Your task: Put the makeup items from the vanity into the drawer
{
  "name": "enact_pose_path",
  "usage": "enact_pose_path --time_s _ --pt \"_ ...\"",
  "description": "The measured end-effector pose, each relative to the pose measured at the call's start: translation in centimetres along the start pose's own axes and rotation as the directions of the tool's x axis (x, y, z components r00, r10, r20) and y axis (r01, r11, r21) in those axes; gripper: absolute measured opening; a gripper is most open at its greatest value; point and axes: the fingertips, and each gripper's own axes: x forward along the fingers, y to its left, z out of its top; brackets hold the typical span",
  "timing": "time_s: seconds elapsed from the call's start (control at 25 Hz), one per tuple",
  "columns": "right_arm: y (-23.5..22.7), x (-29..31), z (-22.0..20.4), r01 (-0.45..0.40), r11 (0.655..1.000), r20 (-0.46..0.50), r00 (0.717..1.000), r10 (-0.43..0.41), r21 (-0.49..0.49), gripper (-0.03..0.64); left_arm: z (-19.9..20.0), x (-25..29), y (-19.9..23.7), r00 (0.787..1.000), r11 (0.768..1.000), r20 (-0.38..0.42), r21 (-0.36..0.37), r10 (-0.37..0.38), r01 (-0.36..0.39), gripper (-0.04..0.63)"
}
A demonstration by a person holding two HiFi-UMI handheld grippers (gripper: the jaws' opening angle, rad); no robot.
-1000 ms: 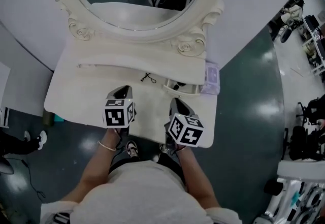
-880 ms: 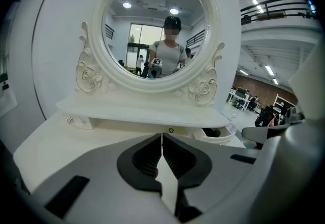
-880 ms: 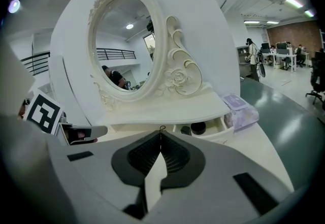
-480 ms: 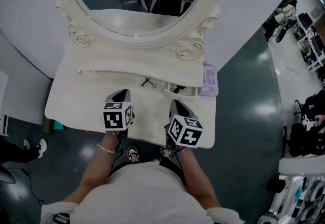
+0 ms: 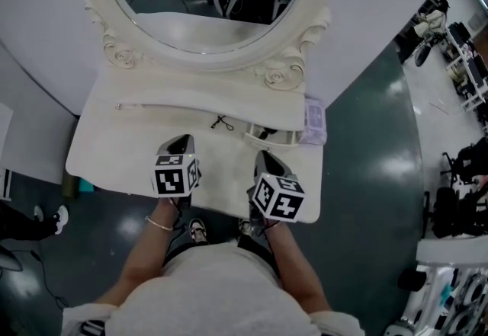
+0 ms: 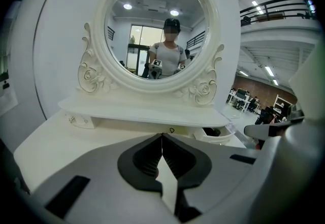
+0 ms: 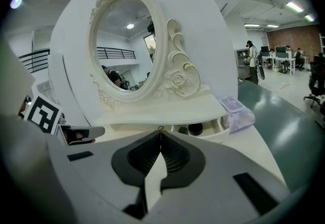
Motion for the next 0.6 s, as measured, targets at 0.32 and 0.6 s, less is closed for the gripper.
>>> enact_pose_path --time_s 0.32,0.6 --pt "-0.8 -0.2 0.0 0.016 1.000 -0.007 1.000 -0.016 0.001 0.018 -0.4 0.7 -0.2 1.000 1.000 -0.005 -0.014 -0.015 0.015 0.014" --pt "-1.9 -0.4 -0.7 0.057 0.998 -0.022 0.998 -0.057 0.017 0.018 -1.8 2.7 -1.1 0.995 0.997 -0.063 0.005 -0.079 0.080 0.017"
